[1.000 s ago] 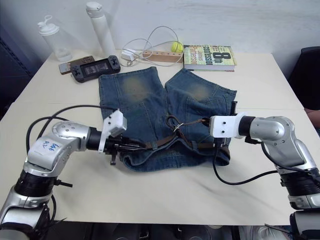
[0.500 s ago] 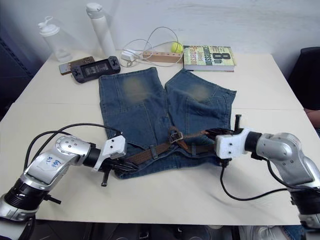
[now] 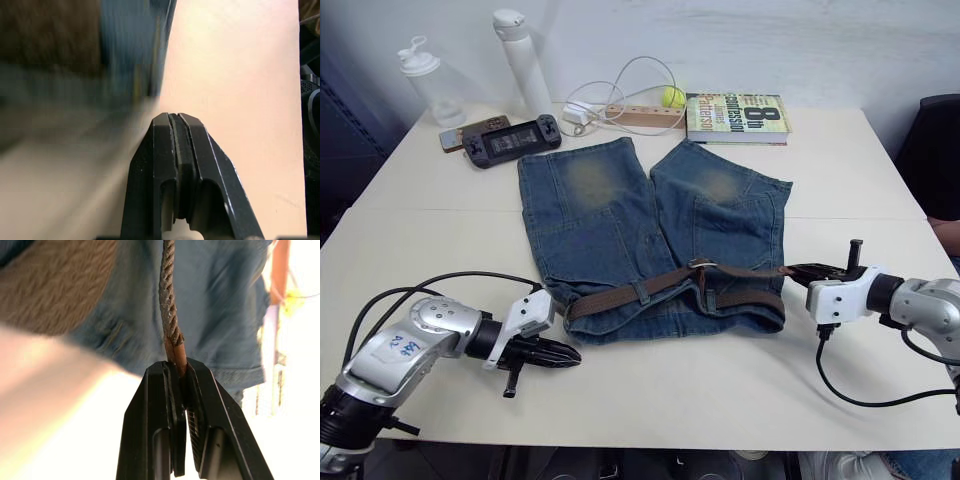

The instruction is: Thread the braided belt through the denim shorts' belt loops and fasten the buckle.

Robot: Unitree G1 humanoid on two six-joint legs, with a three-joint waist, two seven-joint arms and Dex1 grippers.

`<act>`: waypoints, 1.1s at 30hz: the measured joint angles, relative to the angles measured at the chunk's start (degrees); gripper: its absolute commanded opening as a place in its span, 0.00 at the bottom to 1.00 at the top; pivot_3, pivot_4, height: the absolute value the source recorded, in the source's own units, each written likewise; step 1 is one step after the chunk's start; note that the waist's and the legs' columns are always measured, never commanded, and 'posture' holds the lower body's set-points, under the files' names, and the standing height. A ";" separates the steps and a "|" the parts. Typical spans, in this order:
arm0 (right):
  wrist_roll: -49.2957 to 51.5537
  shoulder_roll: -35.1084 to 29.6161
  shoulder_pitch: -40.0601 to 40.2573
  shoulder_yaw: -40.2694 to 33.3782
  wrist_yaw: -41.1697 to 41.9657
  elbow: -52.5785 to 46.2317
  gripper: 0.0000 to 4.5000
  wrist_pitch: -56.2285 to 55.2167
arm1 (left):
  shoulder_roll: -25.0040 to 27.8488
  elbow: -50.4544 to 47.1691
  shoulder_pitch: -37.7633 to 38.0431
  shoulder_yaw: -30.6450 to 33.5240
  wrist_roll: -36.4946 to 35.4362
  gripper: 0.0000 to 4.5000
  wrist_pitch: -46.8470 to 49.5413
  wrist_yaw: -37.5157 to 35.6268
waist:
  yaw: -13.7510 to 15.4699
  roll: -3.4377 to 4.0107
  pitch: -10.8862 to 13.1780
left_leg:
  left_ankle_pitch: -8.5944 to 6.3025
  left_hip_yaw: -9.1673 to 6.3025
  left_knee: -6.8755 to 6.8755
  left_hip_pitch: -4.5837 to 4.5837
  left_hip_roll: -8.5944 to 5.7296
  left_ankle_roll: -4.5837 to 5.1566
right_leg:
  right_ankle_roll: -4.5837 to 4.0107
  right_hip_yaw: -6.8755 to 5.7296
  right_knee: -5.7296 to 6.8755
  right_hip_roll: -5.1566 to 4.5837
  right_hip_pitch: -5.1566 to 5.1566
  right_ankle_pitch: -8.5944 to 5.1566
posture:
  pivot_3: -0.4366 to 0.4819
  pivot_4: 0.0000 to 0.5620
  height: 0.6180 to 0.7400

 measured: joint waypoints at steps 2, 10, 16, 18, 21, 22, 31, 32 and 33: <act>0.02 -0.35 -0.42 0.05 0.02 1.08 0.00 -1.11 | 0.06 -0.48 0.32 0.19 -0.08 0.01 0.29 0.33 | -0.06 0.02 -0.01 | 0.00 0.02 -0.02 0.04 0.01 -0.02 | 0.00 0.03 0.02 0.01 0.00 0.00 | 0.48 0.27 0.70; 4.61 -0.54 3.56 0.44 2.82 -5.93 0.00 0.42 | -0.27 -0.57 2.14 1.80 -2.61 0.01 0.66 1.27 | -0.02 0.03 -0.02 | -0.02 0.05 -0.06 0.07 0.04 -0.04 | -0.02 0.06 0.01 0.02 0.00 -0.01 | 0.48 0.27 0.70; 7.53 1.31 7.24 1.48 4.20 -16.83 0.00 6.59 | -0.70 -0.51 -0.04 11.28 -14.77 0.01 7.78 -0.43 | 0.10 0.03 -0.02 | -0.02 0.03 -0.06 0.05 0.08 -0.06 | -0.01 0.05 0.03 0.03 -0.01 -0.01 | 0.48 0.27 0.70; 7.96 1.31 7.93 1.44 4.28 -18.62 0.00 7.91 | -0.31 -0.52 -1.97 16.02 -20.36 0.01 11.39 -1.14 | 0.08 0.03 -0.02 | -0.02 0.02 -0.06 0.04 0.08 -0.07 | -0.01 0.04 0.00 0.03 0.00 -0.01 | 0.48 0.27 0.70; 8.24 1.36 8.55 1.44 4.33 -19.75 0.00 9.30 | 0.27 -0.58 -3.27 20.31 -25.55 0.01 14.69 -1.19 | -0.03 0.04 -0.02 | -0.02 0.05 -0.07 0.06 0.08 -0.08 | 0.00 0.06 0.00 0.03 0.00 -0.02 | 0.48 0.27 0.70; 8.31 1.36 8.70 1.44 4.34 -19.97 0.00 9.55 | 0.27 -0.59 -3.18 20.36 -26.56 0.01 15.45 -1.06 | -0.03 0.04 -0.02 | -0.02 0.04 -0.07 0.07 0.08 -0.08 | -0.01 0.06 0.01 0.04 0.00 -0.02 | 0.48 0.27 0.70; 8.04 4.27 9.40 1.35 3.33 -23.18 0.00 12.53 | -5.27 3.34 -13.49 10.50 -17.89 0.01 9.61 5.91 | 0.53 0.00 -0.04 | -0.02 -0.04 -0.05 0.07 -0.04 -0.11 | 0.02 0.04 0.00 0.03 0.09 -0.01 | 0.48 0.27 0.70; 7.92 4.51 9.60 1.36 3.23 -23.75 0.00 12.87 | -6.46 4.64 -13.99 8.18 -15.17 0.01 7.22 7.08 | 0.33 0.01 -0.04 | -0.04 0.00 -0.10 0.06 -0.04 -0.10 | 0.04 0.05 -0.04 0.02 0.08 -0.03 | 0.48 0.27 0.70; 7.85 4.50 9.92 1.16 3.18 -23.81 0.00 13.15 | -7.14 5.97 -14.02 6.56 -13.29 0.01 5.53 7.59 | 0.14 0.00 -0.04 | -0.04 0.07 -0.15 0.07 -0.03 -0.09 | 0.04 0.08 -0.07 0.04 0.05 -0.03 | 0.48 0.27 0.70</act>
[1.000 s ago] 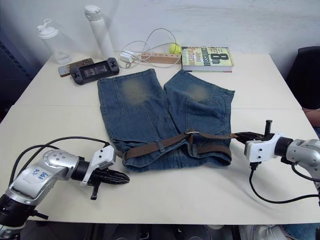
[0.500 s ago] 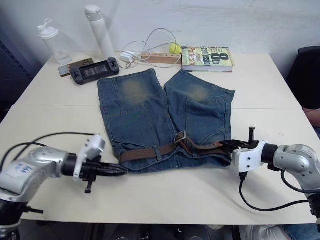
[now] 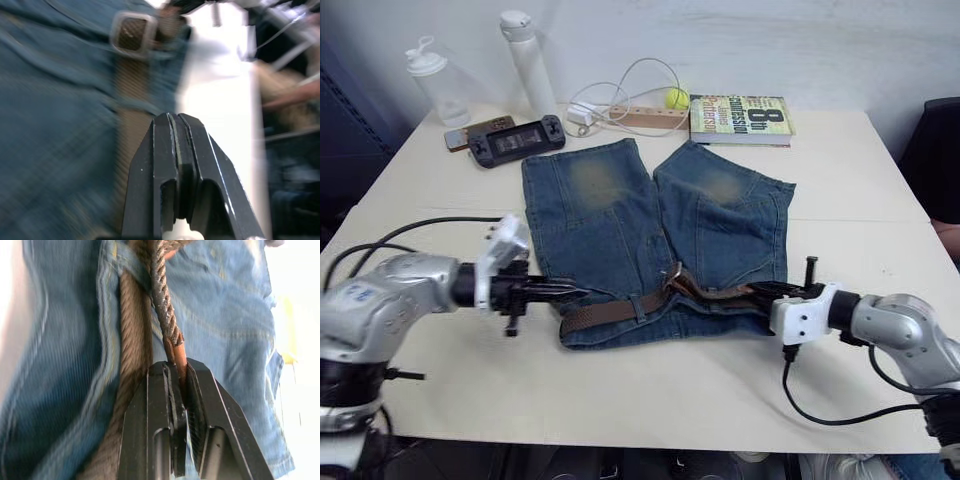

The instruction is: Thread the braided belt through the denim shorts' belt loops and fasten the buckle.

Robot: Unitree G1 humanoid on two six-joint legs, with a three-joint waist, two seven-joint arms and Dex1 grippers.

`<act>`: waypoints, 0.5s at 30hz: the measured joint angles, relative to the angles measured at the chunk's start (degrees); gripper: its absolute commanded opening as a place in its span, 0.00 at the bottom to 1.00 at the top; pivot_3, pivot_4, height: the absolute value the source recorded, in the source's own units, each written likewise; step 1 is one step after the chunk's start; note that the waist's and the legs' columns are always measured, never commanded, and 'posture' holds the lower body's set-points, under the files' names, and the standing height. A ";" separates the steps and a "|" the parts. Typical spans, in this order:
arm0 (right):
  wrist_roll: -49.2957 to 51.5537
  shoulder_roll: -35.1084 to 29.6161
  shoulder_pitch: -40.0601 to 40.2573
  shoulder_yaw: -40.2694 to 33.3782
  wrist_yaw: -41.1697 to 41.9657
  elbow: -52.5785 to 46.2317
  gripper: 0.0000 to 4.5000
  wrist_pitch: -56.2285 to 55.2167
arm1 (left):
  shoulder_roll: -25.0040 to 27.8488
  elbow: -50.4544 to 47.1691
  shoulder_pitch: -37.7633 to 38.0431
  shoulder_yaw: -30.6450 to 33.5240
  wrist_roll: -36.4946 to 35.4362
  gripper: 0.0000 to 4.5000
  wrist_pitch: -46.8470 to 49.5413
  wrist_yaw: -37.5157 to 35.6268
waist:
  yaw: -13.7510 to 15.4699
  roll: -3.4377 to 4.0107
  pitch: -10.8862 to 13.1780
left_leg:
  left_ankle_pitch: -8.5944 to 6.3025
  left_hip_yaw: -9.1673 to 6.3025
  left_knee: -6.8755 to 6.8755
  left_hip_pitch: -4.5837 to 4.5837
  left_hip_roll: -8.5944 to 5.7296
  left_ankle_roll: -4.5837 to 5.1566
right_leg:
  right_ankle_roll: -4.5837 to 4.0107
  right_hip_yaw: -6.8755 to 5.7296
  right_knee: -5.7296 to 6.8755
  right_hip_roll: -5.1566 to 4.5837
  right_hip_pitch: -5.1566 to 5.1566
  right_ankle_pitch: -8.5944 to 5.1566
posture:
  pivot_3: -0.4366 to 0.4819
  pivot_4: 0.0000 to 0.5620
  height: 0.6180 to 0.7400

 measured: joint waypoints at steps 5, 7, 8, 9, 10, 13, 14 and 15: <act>-0.98 0.00 0.74 -0.26 -0.63 -1.25 0.00 0.90 | -0.29 5.02 1.52 -5.80 8.87 0.01 -8.12 0.69 | -0.39 -0.02 0.01 | 0.03 0.07 -0.02 0.02 0.12 -0.06 | -0.04 0.03 0.11 0.08 -0.12 -0.02 | 0.48 0.27 0.70; -1.55 0.00 0.74 -0.26 -0.78 -1.69 0.00 0.91 | -0.18 5.03 2.01 -6.25 9.85 0.01 -9.51 0.08 | -0.24 -0.02 0.01 | 0.04 0.07 -0.02 0.04 0.12 -0.06 | -0.05 0.04 0.13 0.07 -0.12 -0.02 | 0.48 0.27 0.70; -1.69 0.00 0.74 -0.26 -0.87 -1.70 0.00 0.92 | -0.05 5.02 2.04 -6.44 10.22 0.01 -9.86 -0.22 | -0.14 -0.02 0.01 | 0.04 0.06 -0.02 0.04 0.12 -0.06 | -0.05 0.05 0.12 0.06 -0.11 -0.02 | 0.48 0.27 0.70; -2.02 0.01 0.71 -0.26 -1.02 -1.70 0.00 0.93 | -0.01 5.02 2.11 -6.36 10.39 0.01 -10.02 -0.44 | -0.05 -0.02 0.01 | 0.03 0.07 -0.02 0.03 0.12 -0.06 | -0.05 0.05 0.11 0.06 -0.11 -0.02 | 0.48 0.27 0.70; -2.09 0.02 0.69 -0.26 -1.07 -1.70 0.00 0.96 | -0.17 5.02 2.23 -6.13 10.23 0.01 -9.89 -0.46 | -0.03 -0.02 0.01 | 0.03 0.06 -0.02 0.03 0.11 -0.06 | -0.05 0.05 0.10 0.06 -0.11 -0.03 | 0.48 0.27 0.70; -2.62 0.58 0.13 -0.24 -1.29 -1.57 0.00 1.07 | -3.42 4.78 2.29 -1.44 5.55 0.01 -7.13 0.25 | -0.05 -0.02 0.01 | 0.03 0.04 0.00 0.00 0.13 -0.05 | -0.05 0.03 0.09 0.06 -0.12 -0.02 | 0.48 0.27 0.70; -2.70 0.83 0.02 -0.24 -1.42 -1.55 0.00 1.10 | -3.64 4.48 1.98 0.13 3.57 0.01 -5.93 0.17 | -0.11 -0.02 0.01 | 0.03 0.04 0.00 0.00 0.13 -0.06 | -0.05 0.03 0.11 0.06 -0.12 -0.02 | 0.48 0.27 0.70; -2.78 0.90 0.03 -0.21 -1.46 -1.49 0.00 1.11 | -3.60 4.16 1.60 1.37 2.40 0.01 -5.23 0.10 | -0.12 -0.02 0.01 | 0.03 0.04 -0.01 0.01 0.13 -0.06 | -0.05 0.03 0.12 0.06 -0.12 -0.02 | 0.48 0.27 0.70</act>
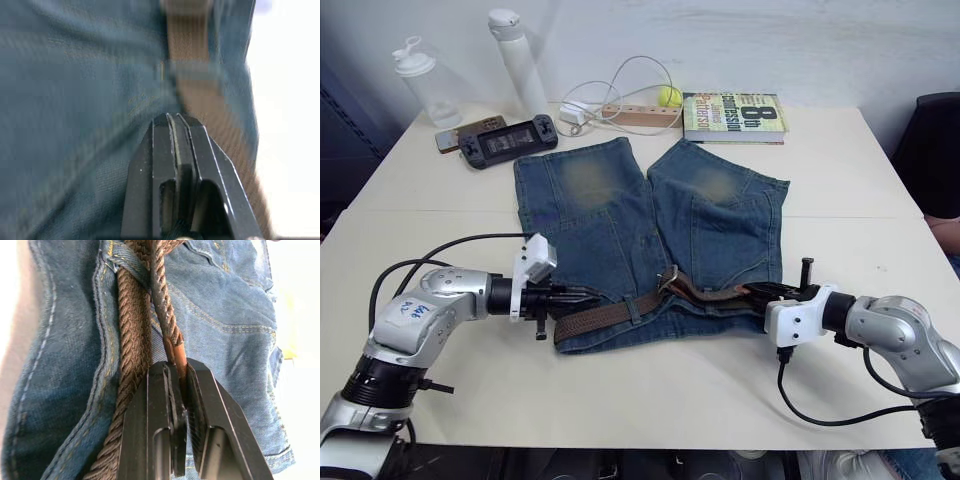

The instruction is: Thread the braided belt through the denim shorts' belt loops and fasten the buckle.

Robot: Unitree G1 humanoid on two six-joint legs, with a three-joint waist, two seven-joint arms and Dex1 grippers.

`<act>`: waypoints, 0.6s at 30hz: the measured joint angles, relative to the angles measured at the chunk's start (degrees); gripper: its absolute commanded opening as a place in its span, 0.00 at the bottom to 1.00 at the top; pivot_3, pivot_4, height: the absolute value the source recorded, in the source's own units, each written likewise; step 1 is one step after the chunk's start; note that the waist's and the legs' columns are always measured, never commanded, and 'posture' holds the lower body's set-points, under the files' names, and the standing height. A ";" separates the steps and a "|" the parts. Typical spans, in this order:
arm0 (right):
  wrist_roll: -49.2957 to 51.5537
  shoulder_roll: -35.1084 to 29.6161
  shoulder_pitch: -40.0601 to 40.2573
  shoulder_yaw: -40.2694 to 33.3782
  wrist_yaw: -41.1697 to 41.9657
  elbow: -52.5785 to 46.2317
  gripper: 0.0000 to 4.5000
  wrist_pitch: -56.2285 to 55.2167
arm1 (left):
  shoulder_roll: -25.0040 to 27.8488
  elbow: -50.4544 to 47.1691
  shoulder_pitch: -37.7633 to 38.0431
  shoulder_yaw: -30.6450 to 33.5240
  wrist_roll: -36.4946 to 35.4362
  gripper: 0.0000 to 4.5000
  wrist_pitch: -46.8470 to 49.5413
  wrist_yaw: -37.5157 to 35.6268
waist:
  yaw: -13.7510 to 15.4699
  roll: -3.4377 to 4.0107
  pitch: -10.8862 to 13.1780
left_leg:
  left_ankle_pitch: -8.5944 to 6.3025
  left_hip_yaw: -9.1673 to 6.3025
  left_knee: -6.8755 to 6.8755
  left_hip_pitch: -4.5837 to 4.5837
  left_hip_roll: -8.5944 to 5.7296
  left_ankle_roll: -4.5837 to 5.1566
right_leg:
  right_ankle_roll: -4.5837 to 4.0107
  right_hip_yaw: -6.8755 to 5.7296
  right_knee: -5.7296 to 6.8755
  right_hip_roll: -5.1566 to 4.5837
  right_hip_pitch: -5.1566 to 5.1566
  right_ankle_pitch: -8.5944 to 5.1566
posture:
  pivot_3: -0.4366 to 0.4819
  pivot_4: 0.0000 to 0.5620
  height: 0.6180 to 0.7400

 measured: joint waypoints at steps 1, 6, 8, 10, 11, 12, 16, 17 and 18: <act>-0.12 0.11 -0.01 0.01 -0.05 0.05 0.00 0.02 | 0.29 -1.28 -0.28 2.11 -2.09 0.01 1.25 -0.36 | -0.06 0.00 0.00 | 0.00 0.01 0.00 0.01 0.00 0.00 | 0.00 0.00 0.00 0.00 0.00 0.00 | 0.48 0.27 0.70; -0.70 0.77 -0.21 0.05 -0.18 0.21 0.00 0.10 | 4.03 -7.37 1.62 2.14 -4.31 0.01 2.11 -2.96 | -0.07 0.00 0.00 | 0.00 0.03 -0.01 0.05 0.00 0.00 | 0.00 0.04 0.00 0.01 0.02 0.00 | 0.48 0.27 0.70; -1.05 0.91 -0.20 0.05 -0.22 0.27 0.00 0.12 | 6.09 -7.86 3.44 -0.43 -1.48 0.01 0.48 -3.54 | -0.05 0.01 0.00 | 0.00 0.03 -0.01 0.06 -0.01 -0.01 | -0.01 0.04 0.01 0.01 0.02 0.00 | 0.48 0.27 0.70; -1.20 0.96 -0.21 0.05 -0.25 0.28 0.00 0.13 | 6.55 -7.83 4.52 -2.61 1.13 0.01 -0.99 -3.55 | 0.04 0.00 0.00 | 0.00 0.03 -0.01 0.05 -0.01 -0.01 | -0.01 0.04 0.00 0.01 0.02 0.00 | 0.48 0.27 0.70; -1.21 1.01 -0.22 0.05 -0.26 0.28 0.00 0.13 | 6.57 -7.78 5.00 -3.65 2.39 0.01 -1.75 -3.45 | 0.07 0.00 0.00 | 0.00 0.03 -0.01 0.05 -0.01 -0.01 | -0.01 0.04 -0.02 0.01 0.02 0.00 | 0.48 0.27 0.70; -1.24 1.05 -0.22 0.05 -0.27 0.28 0.00 0.13 | 6.57 -7.55 5.53 -4.60 3.42 0.01 -2.45 -3.36 | 0.07 0.00 0.00 | 0.00 0.02 -0.01 0.04 -0.01 -0.01 | -0.01 0.04 -0.02 0.01 0.02 0.00 | 0.48 0.27 0.70; -1.49 1.06 -0.13 0.05 -0.48 0.26 0.00 0.08 | 5.96 -4.85 5.98 -5.80 7.52 0.01 -6.63 -2.06 | 0.02 0.00 0.00 | 0.00 0.02 -0.01 0.05 -0.01 -0.01 | -0.01 0.04 -0.01 0.01 0.02 -0.01 | 0.48 0.27 0.70; -1.63 1.06 0.01 0.04 -0.64 0.21 0.00 -0.07 | 5.95 -3.84 6.06 -5.98 8.69 0.01 -8.11 -1.93 | 0.02 0.01 0.00 | 0.00 0.03 -0.01 0.05 -0.01 -0.01 | -0.01 0.03 -0.01 0.01 0.02 -0.01 | 0.48 0.27 0.70; -1.75 1.05 0.24 0.04 -0.82 0.20 0.00 -0.26 | 5.99 -2.97 6.50 -6.23 10.01 0.01 -9.53 -1.84 | 0.00 0.00 0.00 | -0.01 0.03 -0.01 0.05 0.00 -0.01 | -0.01 0.04 -0.01 0.01 0.02 -0.01 | 0.48 0.27 0.70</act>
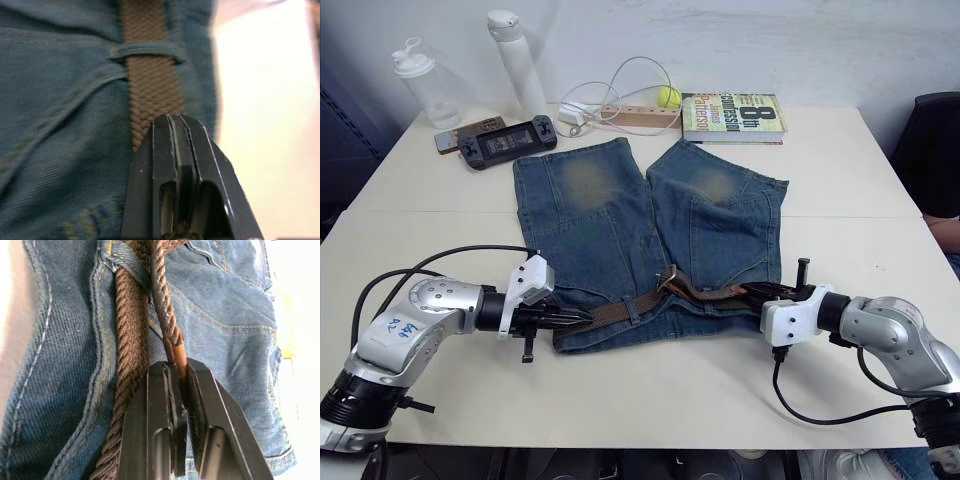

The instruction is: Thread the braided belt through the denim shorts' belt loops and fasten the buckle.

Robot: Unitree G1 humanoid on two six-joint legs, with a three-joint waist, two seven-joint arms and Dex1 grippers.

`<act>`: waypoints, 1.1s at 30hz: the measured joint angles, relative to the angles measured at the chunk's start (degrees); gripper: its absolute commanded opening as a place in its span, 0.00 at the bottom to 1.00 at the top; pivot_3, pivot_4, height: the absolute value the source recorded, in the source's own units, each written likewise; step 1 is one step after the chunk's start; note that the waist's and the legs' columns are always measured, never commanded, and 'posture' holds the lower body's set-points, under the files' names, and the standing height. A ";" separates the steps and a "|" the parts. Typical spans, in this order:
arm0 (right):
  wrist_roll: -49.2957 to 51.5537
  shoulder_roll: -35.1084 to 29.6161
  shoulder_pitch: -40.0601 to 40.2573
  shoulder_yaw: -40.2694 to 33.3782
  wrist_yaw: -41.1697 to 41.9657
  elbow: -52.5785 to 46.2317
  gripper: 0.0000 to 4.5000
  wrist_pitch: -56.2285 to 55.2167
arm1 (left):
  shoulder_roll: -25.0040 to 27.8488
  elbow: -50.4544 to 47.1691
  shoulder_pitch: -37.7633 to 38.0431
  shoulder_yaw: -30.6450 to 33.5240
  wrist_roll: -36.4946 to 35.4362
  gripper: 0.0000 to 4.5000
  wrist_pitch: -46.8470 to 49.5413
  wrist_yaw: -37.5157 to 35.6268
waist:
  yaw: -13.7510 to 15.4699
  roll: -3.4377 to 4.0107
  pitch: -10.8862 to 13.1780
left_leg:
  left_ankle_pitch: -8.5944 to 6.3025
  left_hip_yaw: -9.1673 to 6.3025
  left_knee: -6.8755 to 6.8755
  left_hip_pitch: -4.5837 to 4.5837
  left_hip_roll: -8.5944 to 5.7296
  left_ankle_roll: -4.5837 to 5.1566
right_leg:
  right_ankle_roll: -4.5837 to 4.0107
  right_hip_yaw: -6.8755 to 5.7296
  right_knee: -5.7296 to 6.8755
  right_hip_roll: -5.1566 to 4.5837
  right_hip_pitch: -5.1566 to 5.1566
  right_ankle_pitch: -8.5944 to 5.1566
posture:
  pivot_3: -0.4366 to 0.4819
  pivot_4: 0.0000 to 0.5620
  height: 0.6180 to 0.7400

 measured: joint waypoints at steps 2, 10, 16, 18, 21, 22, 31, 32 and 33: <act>-0.11 -0.01 0.24 -0.02 -0.25 0.06 0.00 -0.25 | 0.05 1.10 0.81 -0.51 1.17 0.01 -2.10 -0.25 | -0.01 0.00 0.00 | 0.00 0.00 -0.01 0.00 0.00 0.00 | 0.00 0.00 0.00 0.00 0.00 0.00 | 0.48 0.27 0.70; -2.94 -3.37 0.35 -1.52 -3.70 5.59 0.00 -9.12 | 5.42 0.86 5.25 0.23 3.26 0.01 -10.21 -2.80 | -0.78 0.18 -0.12 | -0.02 0.07 -0.09 0.17 0.07 -0.04 | -0.08 0.04 0.02 0.01 0.06 -0.05 | 0.48 0.27 0.70; -7.80 -3.68 1.31 -1.52 -9.33 9.98 0.00 -17.36 | 7.58 -0.03 9.12 1.44 3.26 0.01 -13.82 -3.36 | -1.38 0.48 -0.29 | -0.03 0.23 -0.15 0.34 0.08 -0.06 | -0.08 0.17 0.09 0.02 0.09 -0.08 | 0.48 0.27 0.70; -9.38 -3.76 1.33 -1.52 -11.02 10.78 0.00 -18.87 | 8.25 -0.35 9.68 1.68 3.26 0.01 -14.46 -3.39 | -1.35 0.49 -0.31 | -0.06 0.26 -0.15 0.41 0.08 -0.10 | -0.08 0.21 0.12 0.02 0.12 -0.09 | 0.48 0.27 0.70; -12.32 -3.72 1.38 -1.50 -13.85 10.78 0.00 -20.18 | 9.77 0.46 10.34 1.87 3.38 0.01 -16.65 -4.50 | -1.37 0.52 -0.33 | -0.15 0.37 -0.27 0.82 0.09 -0.20 | -0.08 0.31 0.14 0.03 0.40 -0.21 | 0.48 0.27 0.70; -12.99 -3.60 1.32 -1.43 -14.52 10.34 0.00 -20.15 | 10.15 1.31 10.33 1.85 3.39 0.01 -17.55 -5.05 | -1.39 0.53 -0.34 | -0.21 0.38 -0.29 1.03 0.12 -0.25 | -0.10 0.31 0.14 0.05 0.56 -0.28 | 0.48 0.27 0.70; -6.63 -2.44 2.91 -0.77 -12.88 7.80 0.58 -16.33 | 11.34 6.72 8.59 2.17 3.35 0.00 -20.58 -9.52 | -1.58 0.56 -0.36 | -0.46 0.40 -0.29 1.60 0.34 -0.63 | -0.50 0.33 0.79 0.18 0.79 -0.83 | 0.48 0.27 0.70; -4.99 -3.11 3.12 -0.77 -11.81 7.38 0.68 -15.65 | 11.34 7.27 8.41 2.57 3.14 0.00 -20.24 -10.17 | -1.68 0.56 -0.36 | -0.47 0.40 -0.31 1.66 0.35 -0.66 | -0.54 0.34 0.87 0.20 0.79 -0.88 | 0.48 0.27 0.70; -2.63 -4.19 3.35 -0.77 -10.21 6.73 0.80 -14.59 | 11.34 7.78 8.38 2.98 2.39 0.00 -19.26 -10.81 | -1.72 0.55 -0.35 | -0.48 0.41 -0.35 1.69 0.37 -0.69 | -0.56 0.35 0.90 0.23 0.79 -0.90 | 0.48 0.27 0.70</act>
